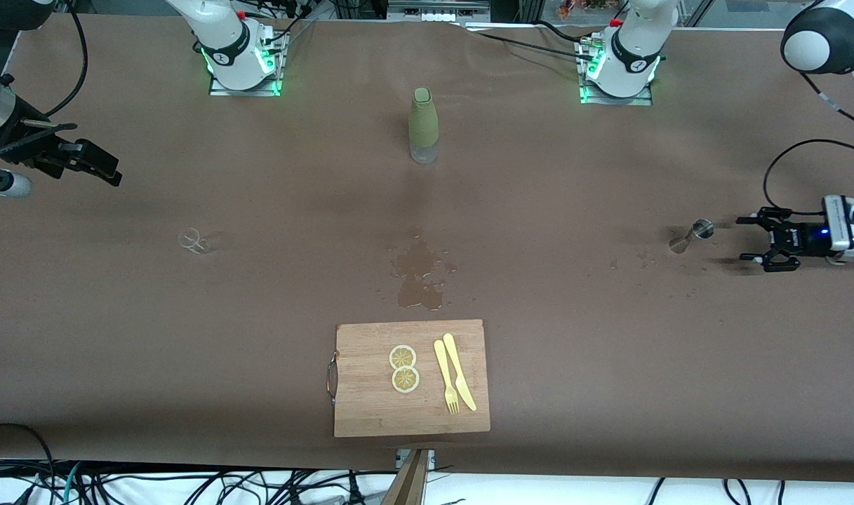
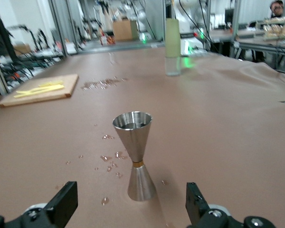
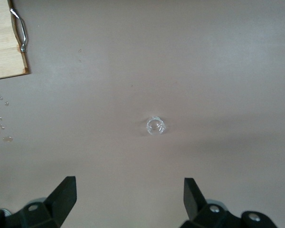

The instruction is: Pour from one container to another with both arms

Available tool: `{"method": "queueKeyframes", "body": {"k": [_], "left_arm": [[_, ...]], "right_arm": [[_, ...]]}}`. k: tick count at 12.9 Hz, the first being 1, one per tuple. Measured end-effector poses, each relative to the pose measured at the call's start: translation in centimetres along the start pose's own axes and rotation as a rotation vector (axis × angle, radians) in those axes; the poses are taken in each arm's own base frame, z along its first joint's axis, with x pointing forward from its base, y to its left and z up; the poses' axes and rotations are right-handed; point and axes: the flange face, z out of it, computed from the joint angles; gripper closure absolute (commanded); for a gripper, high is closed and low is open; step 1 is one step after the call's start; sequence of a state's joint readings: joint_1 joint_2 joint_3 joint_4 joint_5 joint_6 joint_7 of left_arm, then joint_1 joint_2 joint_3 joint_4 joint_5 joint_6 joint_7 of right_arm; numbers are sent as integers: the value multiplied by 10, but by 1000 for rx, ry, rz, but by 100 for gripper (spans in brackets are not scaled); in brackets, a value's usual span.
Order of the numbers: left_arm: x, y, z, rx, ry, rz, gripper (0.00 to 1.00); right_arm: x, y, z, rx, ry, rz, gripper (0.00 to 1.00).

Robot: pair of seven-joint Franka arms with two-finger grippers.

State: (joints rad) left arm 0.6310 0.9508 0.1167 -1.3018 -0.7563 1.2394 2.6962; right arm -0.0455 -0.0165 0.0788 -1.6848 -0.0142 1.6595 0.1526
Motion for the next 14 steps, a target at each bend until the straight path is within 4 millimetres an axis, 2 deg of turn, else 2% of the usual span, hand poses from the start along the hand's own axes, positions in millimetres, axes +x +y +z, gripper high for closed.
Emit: {"method": "queueKeyframes", "body": {"k": [4, 6, 8, 11, 14], "left_arm": [[66, -7, -58, -10, -216, -91, 0], [106, -14, -77, 2, -332, -156, 0], [144, -24, -78, 19, -435, -208, 0], [191, -35, -63, 82, -569, -326, 0], [227, -25, -50, 189, -646, -482, 0]], "right_arm": [[-1, -4, 0, 0, 1, -7, 0], [-1, -5, 0, 0, 1, -7, 0], [-1, -5, 0, 0, 1, -8, 0], [-1, -5, 0, 0, 1, -8, 0], [-1, -5, 0, 0, 1, -8, 0]]}}
